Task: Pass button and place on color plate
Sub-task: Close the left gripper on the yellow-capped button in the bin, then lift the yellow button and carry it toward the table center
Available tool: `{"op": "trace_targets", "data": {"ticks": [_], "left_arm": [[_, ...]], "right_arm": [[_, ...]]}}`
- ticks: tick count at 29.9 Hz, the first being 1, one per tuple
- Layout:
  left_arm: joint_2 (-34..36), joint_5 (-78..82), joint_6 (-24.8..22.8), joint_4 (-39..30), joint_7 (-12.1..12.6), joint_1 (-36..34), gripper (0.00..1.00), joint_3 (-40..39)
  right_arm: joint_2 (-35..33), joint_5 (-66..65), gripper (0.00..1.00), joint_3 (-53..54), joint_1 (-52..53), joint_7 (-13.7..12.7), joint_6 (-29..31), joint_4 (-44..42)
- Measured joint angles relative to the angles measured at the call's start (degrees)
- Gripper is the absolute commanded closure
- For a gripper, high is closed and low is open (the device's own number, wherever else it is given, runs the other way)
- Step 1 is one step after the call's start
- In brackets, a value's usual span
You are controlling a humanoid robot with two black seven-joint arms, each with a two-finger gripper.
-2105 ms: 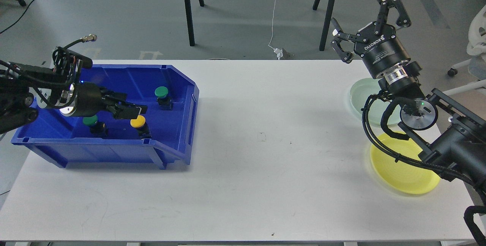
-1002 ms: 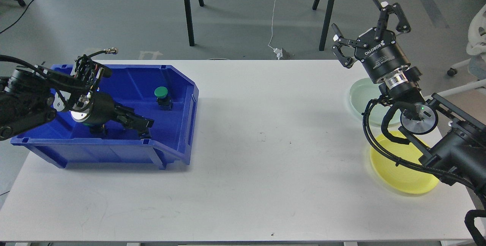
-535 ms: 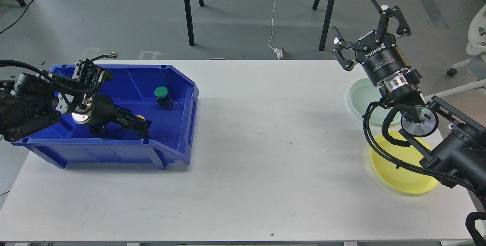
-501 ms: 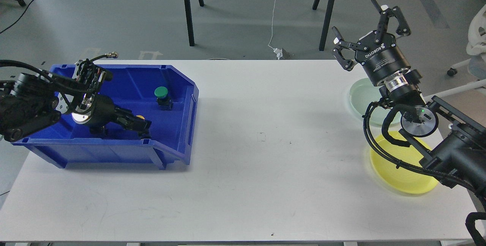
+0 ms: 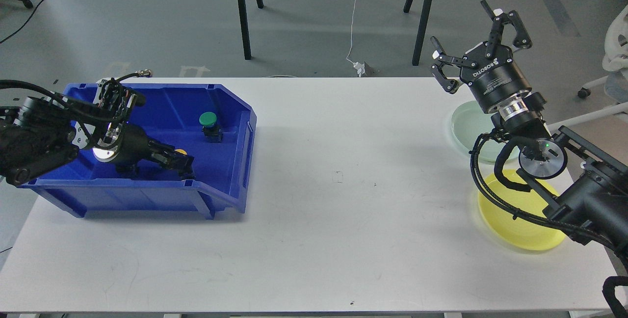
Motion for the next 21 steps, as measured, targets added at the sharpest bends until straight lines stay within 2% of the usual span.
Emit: {"op": "trace_targets", "data": {"ticks": [2, 5, 6, 17, 21], "left_arm": [[0.0, 0.01, 0.0, -0.01, 0.0, -0.01, 0.73, 0.0], [-0.01, 0.02, 0.0, -0.01, 0.0, 0.0, 0.91, 0.0], [-0.01, 0.03, 0.0, -0.01, 0.0, 0.0, 0.94, 0.0], [1.66, -0.84, -0.38, -1.17, 0.0, -2.74, 0.94, -2.21], [7.22, -1.07, -4.42, -5.73, 0.0, -6.72, 0.94, -8.63]], "right_arm": [[0.0, 0.0, 0.01, 0.0, 0.0, 0.0, 0.0, 0.0], [0.0, 0.0, 0.01, 0.0, -0.08, 0.0, 0.0, 0.0], [0.0, 0.0, 0.01, 0.0, -0.08, 0.0, 0.0, 0.0], [0.14, -0.01, 0.01, 1.14, -0.5, 0.0, 0.0, 0.02], [0.29, -0.07, 0.01, 2.21, 0.07, -0.13, 0.0, -0.36]]}}
